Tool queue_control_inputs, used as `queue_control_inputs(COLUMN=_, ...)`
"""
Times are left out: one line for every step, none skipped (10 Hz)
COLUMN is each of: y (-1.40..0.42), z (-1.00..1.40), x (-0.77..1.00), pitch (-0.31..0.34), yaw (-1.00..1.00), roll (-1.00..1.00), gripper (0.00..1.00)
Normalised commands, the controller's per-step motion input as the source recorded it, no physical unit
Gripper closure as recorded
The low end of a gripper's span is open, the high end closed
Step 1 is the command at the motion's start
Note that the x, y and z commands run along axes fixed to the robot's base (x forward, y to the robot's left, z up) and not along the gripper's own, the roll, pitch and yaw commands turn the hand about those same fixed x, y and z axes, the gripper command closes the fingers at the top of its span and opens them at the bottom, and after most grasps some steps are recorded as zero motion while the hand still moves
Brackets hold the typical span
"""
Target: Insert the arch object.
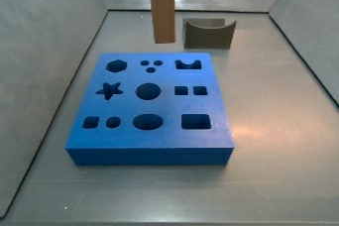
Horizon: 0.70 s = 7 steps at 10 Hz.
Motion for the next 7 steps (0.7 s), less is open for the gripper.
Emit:
queue_control_inputs(y=0.35, z=0.00, x=0.33, pitch=0.074, yaw=-0.56, roll=0.13, gripper=1.00)
queue_control_inputs(y=0.39, z=-0.01, x=0.43, pitch=0.084, yaw=-0.49, roll=0.12, gripper=1.00)
queue_control_inputs(y=0.41, z=-0.04, x=0.44, pitch=0.096, yaw=-0.47, roll=0.13, gripper=1.00)
queue_control_inputs(y=0.41, z=-0.05, x=0.43, pitch=0.099, yaw=-0.47, roll=0.13, gripper=1.00)
queue_control_inputs(y=0.41, z=-0.14, x=0.40, pitch=0.123, yaw=-0.46, roll=0.17, gripper=1.00)
queue_control_inputs(y=0.29, z=-0.18, x=0.27, pitch=0.071, yaw=-0.65, roll=0.16, gripper=1.00)
queue_control_inputs(y=0.20, z=-0.17, x=0.18, pitch=0.026, yaw=-0.78, roll=0.13, gripper=1.00)
